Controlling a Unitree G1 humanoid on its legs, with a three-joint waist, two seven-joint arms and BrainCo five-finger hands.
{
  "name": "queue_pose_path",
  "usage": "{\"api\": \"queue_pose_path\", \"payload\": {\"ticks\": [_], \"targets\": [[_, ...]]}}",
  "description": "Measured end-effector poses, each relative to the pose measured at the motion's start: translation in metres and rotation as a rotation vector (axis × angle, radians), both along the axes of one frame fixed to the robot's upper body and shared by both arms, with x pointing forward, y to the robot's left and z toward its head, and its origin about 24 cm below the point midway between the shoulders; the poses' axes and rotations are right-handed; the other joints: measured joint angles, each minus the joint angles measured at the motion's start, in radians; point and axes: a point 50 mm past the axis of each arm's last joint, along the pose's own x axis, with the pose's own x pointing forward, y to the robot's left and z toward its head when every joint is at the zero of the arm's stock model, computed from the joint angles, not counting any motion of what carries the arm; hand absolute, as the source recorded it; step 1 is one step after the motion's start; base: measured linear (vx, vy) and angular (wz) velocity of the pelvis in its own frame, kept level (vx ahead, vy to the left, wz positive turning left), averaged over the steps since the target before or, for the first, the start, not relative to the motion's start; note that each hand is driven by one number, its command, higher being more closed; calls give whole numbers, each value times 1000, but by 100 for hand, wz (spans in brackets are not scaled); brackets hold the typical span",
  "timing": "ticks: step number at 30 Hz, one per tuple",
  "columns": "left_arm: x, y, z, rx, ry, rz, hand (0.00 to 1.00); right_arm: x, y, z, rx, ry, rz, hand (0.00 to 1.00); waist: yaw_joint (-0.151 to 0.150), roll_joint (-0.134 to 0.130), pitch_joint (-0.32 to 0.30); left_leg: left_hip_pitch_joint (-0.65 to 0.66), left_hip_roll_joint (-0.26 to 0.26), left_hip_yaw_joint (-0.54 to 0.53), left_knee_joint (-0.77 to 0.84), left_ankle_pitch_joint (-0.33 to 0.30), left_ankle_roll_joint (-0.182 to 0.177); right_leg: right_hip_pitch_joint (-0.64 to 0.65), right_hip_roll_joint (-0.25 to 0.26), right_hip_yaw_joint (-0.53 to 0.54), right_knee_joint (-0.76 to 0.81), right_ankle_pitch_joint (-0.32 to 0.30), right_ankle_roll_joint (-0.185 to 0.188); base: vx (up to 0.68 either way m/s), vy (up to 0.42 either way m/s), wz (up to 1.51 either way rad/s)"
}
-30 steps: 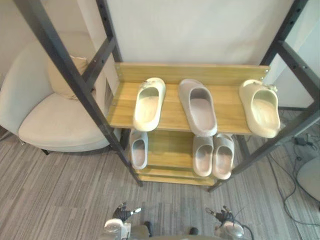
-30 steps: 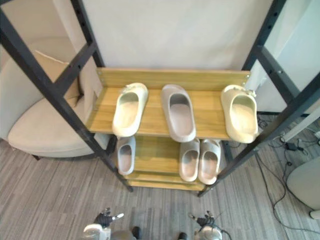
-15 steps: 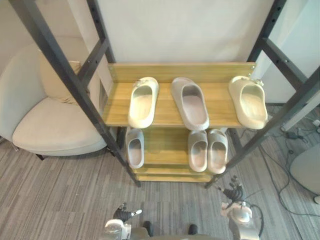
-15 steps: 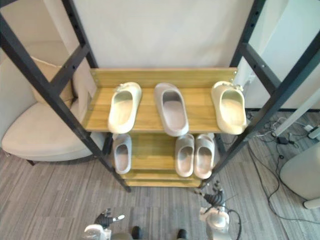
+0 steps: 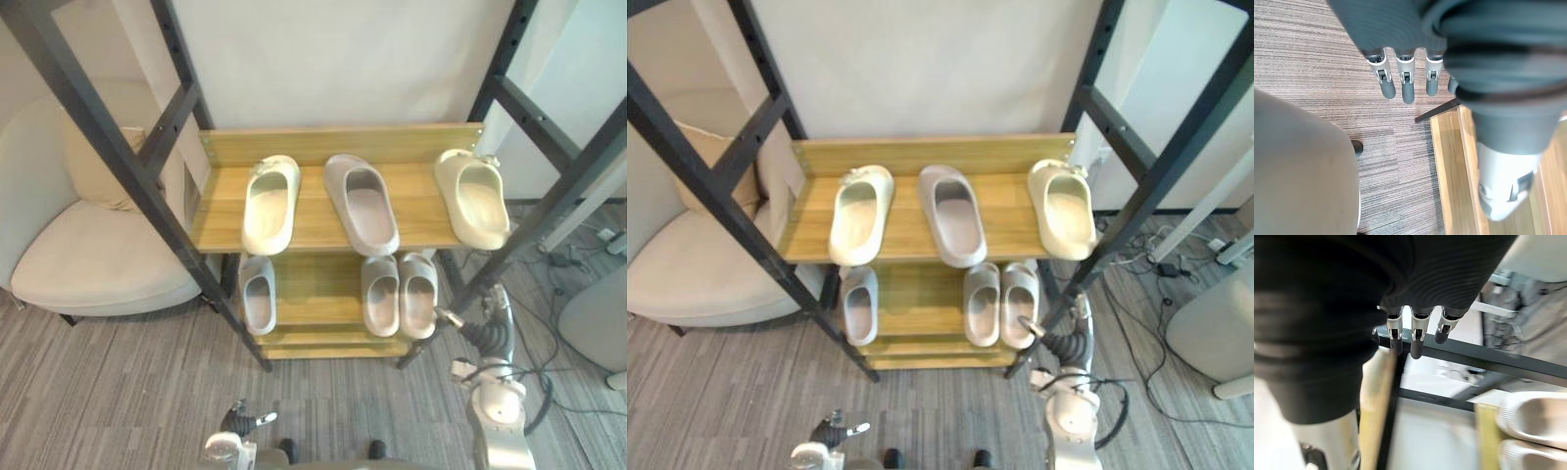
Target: Organize the slippers on the shoe rack
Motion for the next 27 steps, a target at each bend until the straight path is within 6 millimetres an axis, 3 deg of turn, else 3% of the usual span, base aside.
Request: {"api": "queue_pose_path", "payload": {"ticks": [7, 14, 27], "targets": [[0, -1, 0, 4, -4, -13, 0, -3, 7, 30, -32, -140, 31, 0, -6, 0, -3, -1, -11, -3, 1, 2, 6, -16, -14, -2, 38, -19, 7, -2, 5, 1], [-1, -2, 1, 0, -8, -14, 0, -3, 12, 38, -34, -181, 53, 0, -10, 1, -10, -1, -18, -12, 2, 3, 8, -15, -20, -9, 48, -27, 9, -2, 2, 4], [-4, -4, -1, -18, 14, -50, 0, 33, 13, 82, -62, -381, 181, 0, -14, 8, -16, -21, -32, -46, 3, 10, 19, -17, -27, -36, 44, -26, 10, -9, 0, 7]]}}
